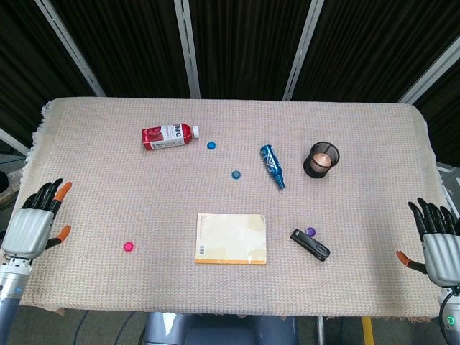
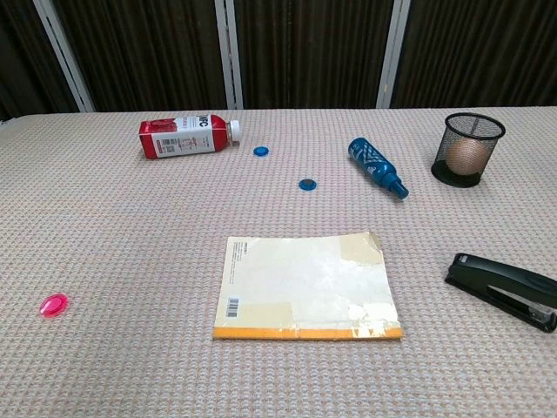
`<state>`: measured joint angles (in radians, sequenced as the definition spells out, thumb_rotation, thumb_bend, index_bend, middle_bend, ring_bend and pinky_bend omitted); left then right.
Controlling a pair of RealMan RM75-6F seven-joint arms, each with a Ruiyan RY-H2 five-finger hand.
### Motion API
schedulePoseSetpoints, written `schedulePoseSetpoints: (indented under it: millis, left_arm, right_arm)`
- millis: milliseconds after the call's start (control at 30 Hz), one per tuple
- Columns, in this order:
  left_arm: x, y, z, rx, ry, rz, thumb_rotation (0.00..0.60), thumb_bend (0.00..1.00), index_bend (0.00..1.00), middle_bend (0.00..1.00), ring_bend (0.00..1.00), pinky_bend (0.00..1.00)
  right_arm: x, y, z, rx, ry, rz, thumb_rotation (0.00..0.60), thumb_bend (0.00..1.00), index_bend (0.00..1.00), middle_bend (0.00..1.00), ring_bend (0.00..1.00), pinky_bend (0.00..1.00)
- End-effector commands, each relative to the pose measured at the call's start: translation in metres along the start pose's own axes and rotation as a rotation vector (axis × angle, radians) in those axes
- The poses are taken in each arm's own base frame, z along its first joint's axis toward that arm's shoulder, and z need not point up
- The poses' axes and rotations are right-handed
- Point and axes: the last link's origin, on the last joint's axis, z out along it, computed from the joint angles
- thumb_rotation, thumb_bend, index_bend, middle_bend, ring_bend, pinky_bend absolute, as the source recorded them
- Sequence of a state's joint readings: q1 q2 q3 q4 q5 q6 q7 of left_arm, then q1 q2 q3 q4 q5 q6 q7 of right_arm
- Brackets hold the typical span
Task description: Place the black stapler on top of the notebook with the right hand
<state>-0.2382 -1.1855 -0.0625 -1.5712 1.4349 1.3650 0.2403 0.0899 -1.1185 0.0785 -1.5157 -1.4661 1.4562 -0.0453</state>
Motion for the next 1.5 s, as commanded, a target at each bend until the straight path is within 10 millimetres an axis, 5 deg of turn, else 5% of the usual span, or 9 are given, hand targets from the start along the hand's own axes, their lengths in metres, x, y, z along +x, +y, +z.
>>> schedulePoseSetpoints:
  millis: [33,500,933,1500]
  left_arm:
    - [0.0,0.0,0.0,0.002,0.001,-0.001,0.6,0.3,0.06,0.0,0.04,0.21]
    - [0.001,-0.003,0.001,0.016,-0.001,-0.011,0.6,0.3,0.06,0.0,0.04,0.21]
    - [0.004,-0.009,0.01,0.01,-0.008,-0.031,0.6,0.3,0.06,0.0,0.04,0.21]
    - [0.005,-0.007,0.014,-0.015,-0.006,-0.04,0.6,0.3,0.06,0.0,0.04,0.21]
  right_arm:
    - [0.0,0.0,0.001,0.0,-0.001,0.0,0.6,0.1,0.0,0.0,0.0,0.0]
    - [-0.009,-0.019,0.005,0.046,0.024,-0.007,0.6,0.1,0.0,0.0,0.0,0.0]
    - [-0.043,-0.098,0.013,0.116,-0.041,-0.014,0.6,0.1,0.11,0.03,0.0,0.07]
    - [-0.063,-0.165,-0.01,0.131,-0.09,-0.024,0.6,0.1,0.13,0.05,0.0,0.1]
